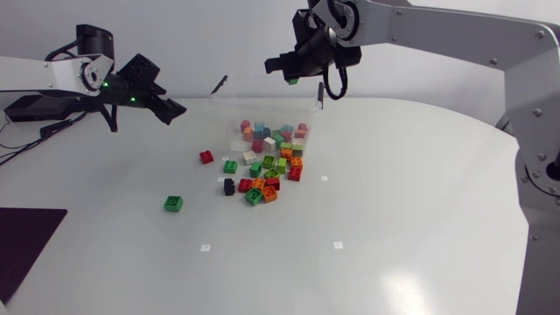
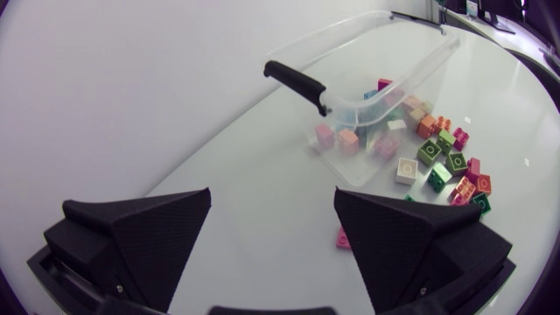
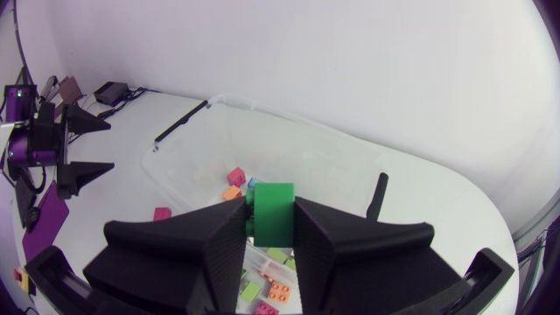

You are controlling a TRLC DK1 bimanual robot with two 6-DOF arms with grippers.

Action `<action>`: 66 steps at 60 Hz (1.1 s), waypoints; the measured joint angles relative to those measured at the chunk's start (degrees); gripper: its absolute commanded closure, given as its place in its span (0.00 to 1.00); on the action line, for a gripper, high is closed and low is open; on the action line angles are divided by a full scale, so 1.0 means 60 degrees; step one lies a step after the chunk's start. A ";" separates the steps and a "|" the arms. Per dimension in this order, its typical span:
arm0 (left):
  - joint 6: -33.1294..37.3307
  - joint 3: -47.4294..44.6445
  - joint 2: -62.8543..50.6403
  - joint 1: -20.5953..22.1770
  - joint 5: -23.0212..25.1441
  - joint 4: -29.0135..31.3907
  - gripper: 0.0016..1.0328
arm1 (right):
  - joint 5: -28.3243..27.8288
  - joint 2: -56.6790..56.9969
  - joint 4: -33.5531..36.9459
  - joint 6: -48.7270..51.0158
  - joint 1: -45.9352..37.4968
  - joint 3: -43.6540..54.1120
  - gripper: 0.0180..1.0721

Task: Place the duplo bricks in the container

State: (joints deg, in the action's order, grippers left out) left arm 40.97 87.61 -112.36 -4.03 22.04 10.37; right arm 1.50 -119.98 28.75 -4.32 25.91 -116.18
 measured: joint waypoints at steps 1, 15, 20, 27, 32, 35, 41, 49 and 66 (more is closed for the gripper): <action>0.0029 0.0000 -0.0055 -0.0011 0.0000 0.0000 0.05 | 0.0000 -0.0040 -0.0004 0.0000 -0.0018 -0.0051 0.74; 0.0426 0.0000 -0.0743 -0.0015 0.0073 0.0000 0.05 | 0.0007 -0.0714 -0.0306 -0.0044 -0.0222 -0.0401 0.72; 0.0499 0.0000 -0.0947 -0.0004 0.0157 0.0000 0.05 | 0.0047 -0.0900 -0.0754 -0.0066 -0.0233 -0.0397 0.46; 0.0688 0.0000 -0.1246 0.0015 0.0306 0.0000 0.05 | 0.0255 -0.0962 -0.1166 -0.0066 -0.0230 -0.0397 0.14; 0.0958 0.0033 -0.1512 0.0062 0.0586 0.0291 0.05 | 0.0291 -0.0958 -0.1290 -0.0062 -0.0230 -0.0397 0.12; 0.1202 0.0124 -0.1723 0.0102 0.0787 0.0721 0.05 | 0.0291 -0.0958 -0.1290 -0.0058 -0.0230 -0.0390 0.12; 0.1730 0.0488 -0.2248 0.0168 0.1111 0.1639 0.05 | 0.0288 -0.0798 -0.1297 -0.0033 -0.0215 -0.0160 0.10; 0.2481 0.1231 -0.2896 0.0200 0.1490 0.2546 0.05 | 0.0259 -0.0015 -0.1443 0.0015 -0.0204 0.0739 0.10; 0.3406 0.2685 -0.3646 0.0200 0.1792 0.3759 0.06 | -0.0022 0.3078 -0.2561 0.0266 -0.0219 0.4320 0.10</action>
State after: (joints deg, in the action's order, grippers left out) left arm 61.41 103.72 -134.23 -2.83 32.80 32.93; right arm 1.37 -101.51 13.39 -2.72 24.60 -90.26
